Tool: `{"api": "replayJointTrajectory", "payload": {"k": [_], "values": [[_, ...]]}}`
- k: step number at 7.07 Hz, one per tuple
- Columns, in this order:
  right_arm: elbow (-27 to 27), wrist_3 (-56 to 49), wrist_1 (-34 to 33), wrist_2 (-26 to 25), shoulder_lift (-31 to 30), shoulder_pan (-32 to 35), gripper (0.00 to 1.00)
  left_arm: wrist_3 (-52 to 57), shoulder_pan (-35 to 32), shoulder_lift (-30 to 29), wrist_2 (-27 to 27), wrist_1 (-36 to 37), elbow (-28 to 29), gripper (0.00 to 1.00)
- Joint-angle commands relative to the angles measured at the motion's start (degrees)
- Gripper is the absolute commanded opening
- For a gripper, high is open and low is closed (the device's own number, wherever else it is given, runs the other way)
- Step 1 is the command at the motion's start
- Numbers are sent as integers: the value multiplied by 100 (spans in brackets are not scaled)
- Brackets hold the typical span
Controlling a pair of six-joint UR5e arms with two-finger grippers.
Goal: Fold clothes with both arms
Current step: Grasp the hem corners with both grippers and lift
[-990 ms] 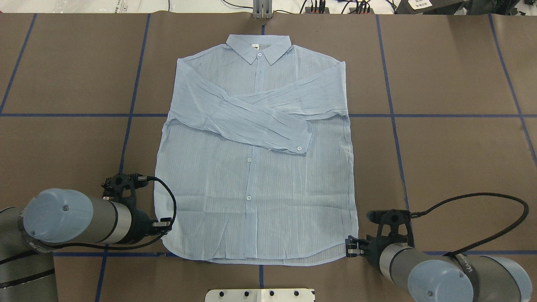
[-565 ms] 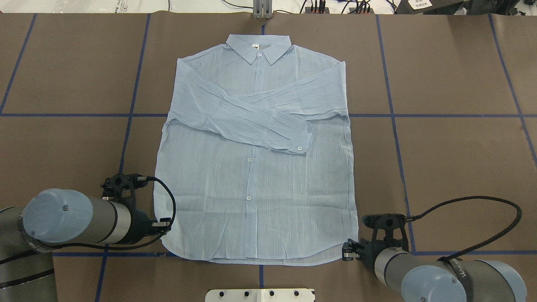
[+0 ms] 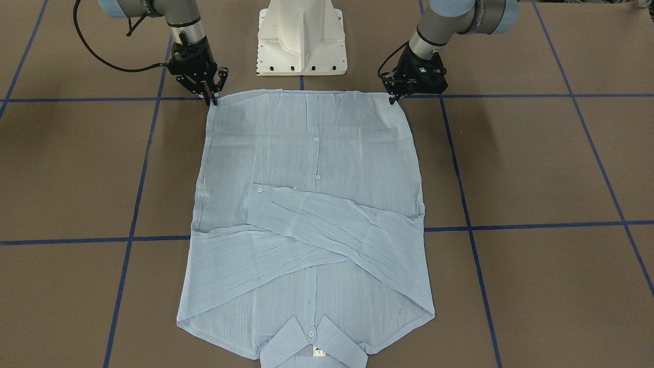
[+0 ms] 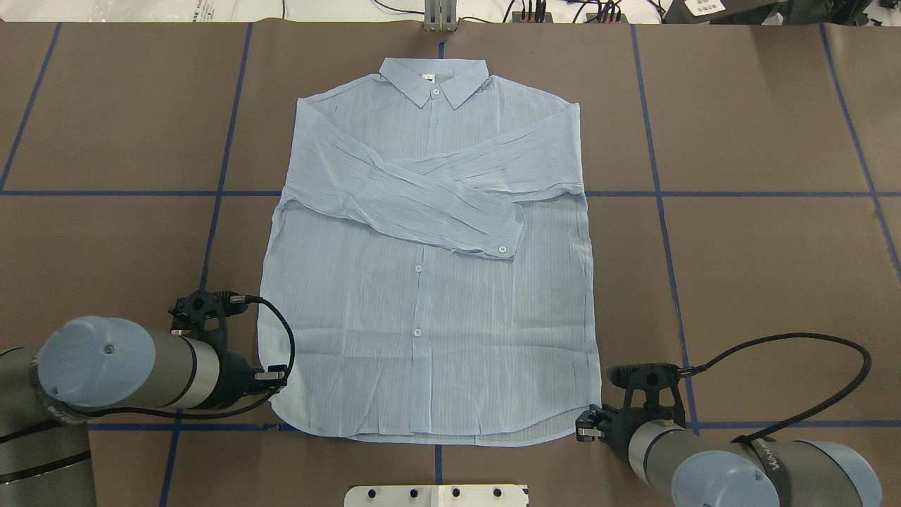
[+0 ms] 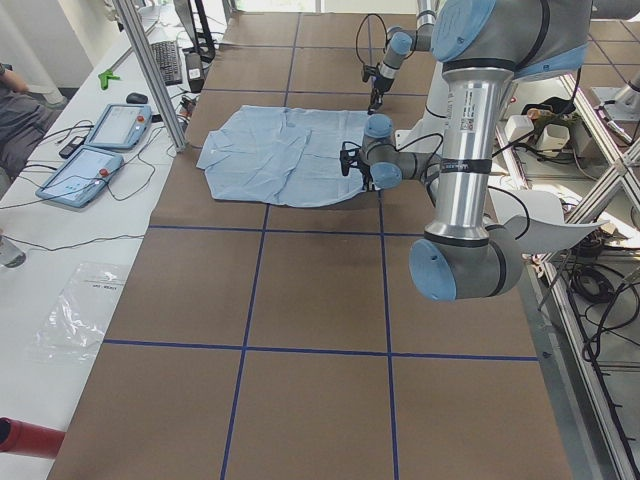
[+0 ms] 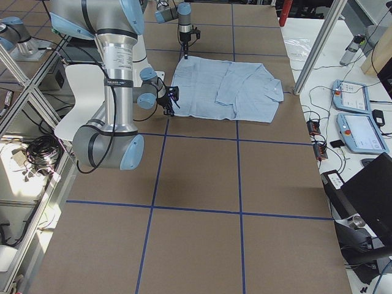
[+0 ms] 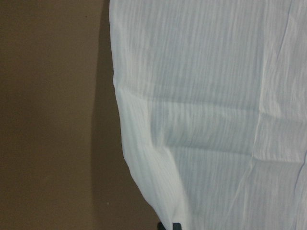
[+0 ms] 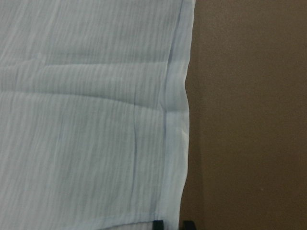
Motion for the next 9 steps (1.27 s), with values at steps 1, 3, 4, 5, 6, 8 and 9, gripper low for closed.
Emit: {"api": "replayJointTrajectory", "payload": {"k": [1, 3, 4, 5, 6, 8, 9], "values": [[-13, 0, -10, 0, 4, -8, 0, 0, -2, -5, 0, 0, -9, 0], [91, 0, -71, 43, 57, -8, 0, 0, -2, 21, -26, 9, -96, 0], [397, 0, -628, 157, 109, 10, 0, 9, -10, 48, -70, 18, -228, 0], [922, 0, -1191, 436, 119, 36, 0, 35, -10, 144, -123, 26, -412, 0], [1440, 8, -1753, 752, 101, 54, 0, 35, -19, 240, -523, 96, -779, 0], [2705, 113, -3018, 1473, 110, 2, 0, 35, -11, 582, -1122, 438, -1780, 0], [3338, 114, -3660, 1589, 258, -164, 0, 26, 16, 610, -1412, 718, -2194, 0]]}}
